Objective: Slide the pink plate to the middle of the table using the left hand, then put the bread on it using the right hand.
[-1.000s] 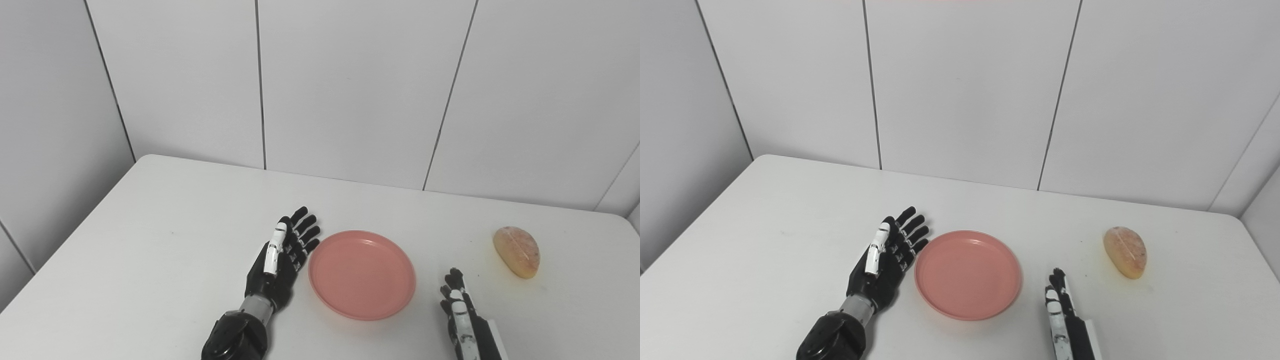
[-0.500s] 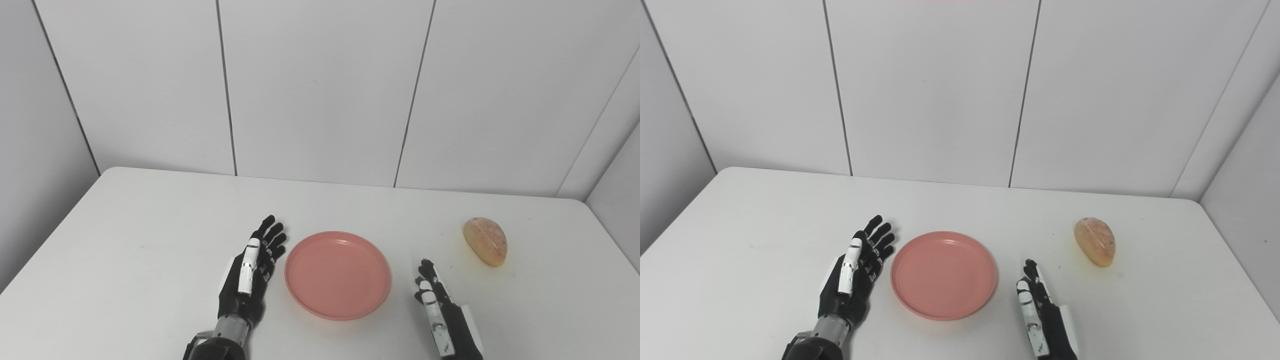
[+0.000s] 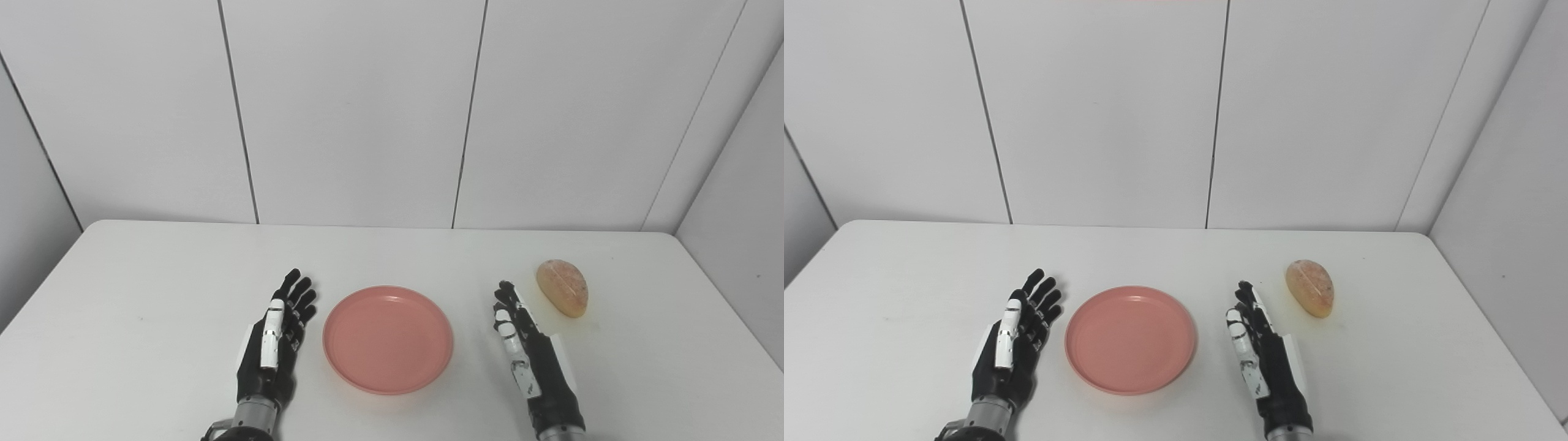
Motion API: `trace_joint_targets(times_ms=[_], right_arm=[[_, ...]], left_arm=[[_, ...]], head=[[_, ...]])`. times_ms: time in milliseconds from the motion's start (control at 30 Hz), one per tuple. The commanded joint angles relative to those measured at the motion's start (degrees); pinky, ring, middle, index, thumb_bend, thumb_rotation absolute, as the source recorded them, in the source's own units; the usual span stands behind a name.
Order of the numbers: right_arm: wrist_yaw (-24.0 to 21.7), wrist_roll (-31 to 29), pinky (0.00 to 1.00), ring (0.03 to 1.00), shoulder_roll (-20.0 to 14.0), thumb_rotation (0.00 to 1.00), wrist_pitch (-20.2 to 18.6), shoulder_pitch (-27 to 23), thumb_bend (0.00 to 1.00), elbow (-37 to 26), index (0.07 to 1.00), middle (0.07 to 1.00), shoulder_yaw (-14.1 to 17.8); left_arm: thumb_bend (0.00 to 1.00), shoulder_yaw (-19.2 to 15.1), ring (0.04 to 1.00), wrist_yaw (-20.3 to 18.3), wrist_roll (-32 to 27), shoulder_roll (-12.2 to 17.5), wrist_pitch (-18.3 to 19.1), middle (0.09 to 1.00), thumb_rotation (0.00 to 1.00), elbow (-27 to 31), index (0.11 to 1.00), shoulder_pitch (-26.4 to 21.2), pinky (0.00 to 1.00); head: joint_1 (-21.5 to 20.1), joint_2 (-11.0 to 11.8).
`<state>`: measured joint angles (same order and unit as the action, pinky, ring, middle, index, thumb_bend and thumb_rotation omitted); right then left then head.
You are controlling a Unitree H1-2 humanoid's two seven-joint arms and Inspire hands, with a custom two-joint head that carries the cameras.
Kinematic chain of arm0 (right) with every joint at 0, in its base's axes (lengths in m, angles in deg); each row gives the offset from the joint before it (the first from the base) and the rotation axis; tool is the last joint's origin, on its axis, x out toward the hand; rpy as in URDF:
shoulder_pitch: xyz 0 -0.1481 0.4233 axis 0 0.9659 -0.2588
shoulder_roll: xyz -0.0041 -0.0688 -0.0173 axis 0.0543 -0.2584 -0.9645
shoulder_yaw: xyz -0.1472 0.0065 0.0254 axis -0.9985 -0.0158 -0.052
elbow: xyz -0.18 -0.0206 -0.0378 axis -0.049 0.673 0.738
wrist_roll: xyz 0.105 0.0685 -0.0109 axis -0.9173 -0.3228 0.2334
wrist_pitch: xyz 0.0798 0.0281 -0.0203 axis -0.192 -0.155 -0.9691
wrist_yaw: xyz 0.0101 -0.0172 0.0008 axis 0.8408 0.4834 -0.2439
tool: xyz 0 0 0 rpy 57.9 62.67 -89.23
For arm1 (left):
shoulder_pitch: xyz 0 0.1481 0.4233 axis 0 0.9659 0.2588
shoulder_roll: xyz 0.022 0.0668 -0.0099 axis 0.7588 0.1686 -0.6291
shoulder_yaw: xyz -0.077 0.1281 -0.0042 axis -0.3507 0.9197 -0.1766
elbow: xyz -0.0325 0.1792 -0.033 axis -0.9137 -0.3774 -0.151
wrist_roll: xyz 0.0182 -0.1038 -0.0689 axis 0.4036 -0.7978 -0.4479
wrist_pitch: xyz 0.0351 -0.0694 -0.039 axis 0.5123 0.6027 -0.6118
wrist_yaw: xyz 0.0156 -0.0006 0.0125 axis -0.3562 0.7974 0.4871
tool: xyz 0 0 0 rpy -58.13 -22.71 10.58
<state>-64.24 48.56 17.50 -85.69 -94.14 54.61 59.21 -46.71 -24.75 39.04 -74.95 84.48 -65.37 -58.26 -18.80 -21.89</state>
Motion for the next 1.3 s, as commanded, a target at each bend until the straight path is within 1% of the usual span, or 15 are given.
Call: trace_joint_targets(times_ms=[0,33,167,333,400,533,700,767,800,833,867,967,1000,1100,1267], right_arm=[[0.5,0.8,0.85,0.909,0.1,1.00,-0.3,-2.0,0.38,-2.5,0.923,0.921,0.2],[0.5,1.0,0.84,0.909,0.1,1.00,-0.7,-2.3,0.39,-2.7,0.922,0.921,0.2],[0.7,2.7,0.81,0.912,0.3,1.00,-2.3,-3.3,0.42,-3.5,0.913,0.919,0.1],[2.1,9.1,0.83,0.900,-1.4,1.00,-0.2,-5.2,0.41,-2.7,0.909,0.912,-1.0],[2.6,11.9,0.86,0.900,-2.1,1.00,-1.0,-5.8,0.46,-2.8,0.915,0.910,-1.3],[2.7,16.5,0.87,0.902,-3.5,1.00,-2.8,-7.5,0.52,-3.2,0.916,0.910,-1.2],[2.0,19.7,0.84,0.906,-4.4,1.00,-5.7,-9.6,0.58,-4.3,0.921,0.928,-0.2],[1.9,20.5,0.83,0.902,-4.9,0.95,-6.4,-10.5,0.60,-4.4,0.924,0.934,0.2],[1.8,20.6,0.82,0.898,-5.0,0.90,-6.6,-11.0,0.61,-4.4,0.929,0.936,0.5],[1.7,20.8,0.82,0.897,-5.3,0.89,-7.1,-11.5,0.61,-4.5,0.929,0.936,0.7],[1.6,21.3,0.81,0.890,-5.7,0.86,-7.7,-12.2,0.63,-4.5,0.933,0.935,0.9],[1.3,23.0,0.79,0.883,-6.8,0.81,-9.4,-13.8,0.66,-4.5,0.937,0.933,1.1],[1.4,23.4,0.79,0.881,-7.1,0.77,-9.6,-14.2,0.68,-4.3,0.936,0.929,1.1],[2.2,24.2,0.78,0.879,-7.8,0.72,-10.0,-15.6,0.72,-3.1,0.935,0.920,1.3],[2.5,26.0,0.77,0.874,-8.7,0.65,-11.8,-17.7,0.76,-1.3,0.936,0.918,1.9]], left_arm=[[0.31,-0.8,0.937,-0.8,-1.0,0.7,-1.9,0.937,1.00,-2.8,0.913,2.2,0.97],[0.31,-1.0,0.939,-1.1,-1.2,0.9,-2.0,0.938,1.00,-3.1,0.915,2.3,0.97],[0.30,-1.3,0.932,-1.2,-1.8,1.2,-1.8,0.931,1.00,-3.4,0.912,2.5,0.96],[0.28,-1.4,0.937,-2.1,-2.9,1.6,-2.1,0.936,1.00,-4.2,0.915,2.6,0.96],[0.28,-1.4,0.940,-2.3,-3.3,1.6,-1.8,0.941,1.00,-4.2,0.919,2.7,0.97],[0.27,-1.5,0.962,-3.1,-4.3,1.7,-1.1,0.961,1.00,-4.5,0.934,2.6,1.00],[0.27,-1.5,0.954,-3.3,-4.6,1.9,-1.2,0.956,1.00,-4.6,0.931,2.5,0.98],[0.27,-1.6,0.962,-3.4,-4.8,2.0,-1.0,0.963,1.00,-4.7,0.937,2.5,0.99],[0.27,-1.6,0.966,-3.5,-5.0,2.1,-0.9,0.967,1.00,-4.7,0.941,2.5,1.00],[0.27,-1.6,0.967,-3.5,-5.2,2.2,-0.8,0.968,1.00,-4.6,0.941,2.5,1.00],[0.27,-1.6,0.968,-3.5,-5.3,2.2,-0.7,0.969,1.00,-4.5,0.946,2.6,1.00],[0.27,-1.6,0.963,-3.5,-5.2,2.4,-0.6,0.965,1.00,-4.3,0.943,2.7,1.00],[0.27,-1.6,0.962,-3.6,-5.3,2.4,-0.6,0.963,1.00,-4.4,0.941,2.7,1.00],[0.27,-1.7,0.961,-3.6,-5.6,2.6,-0.2,0.963,1.00,-4.2,0.939,2.7,0.99],[0.27,-1.7,0.955,-3.7,-5.9,2.8,-0.3,0.960,1.00,-4.1,0.939,2.7,0.99]], head=[[0.0,0.0],[-1.0,0.3],[-1.8,0.5],[-4.7,1.4],[-5.5,1.5],[-6.5,1.7],[-7.9,1.8],[-8.1,1.8],[-8.1,1.8],[-8.1,1.7],[-8.1,1.7],[-8.3,1.7],[-8.5,1.6],[-8.7,1.5],[-9.0,1.2]])
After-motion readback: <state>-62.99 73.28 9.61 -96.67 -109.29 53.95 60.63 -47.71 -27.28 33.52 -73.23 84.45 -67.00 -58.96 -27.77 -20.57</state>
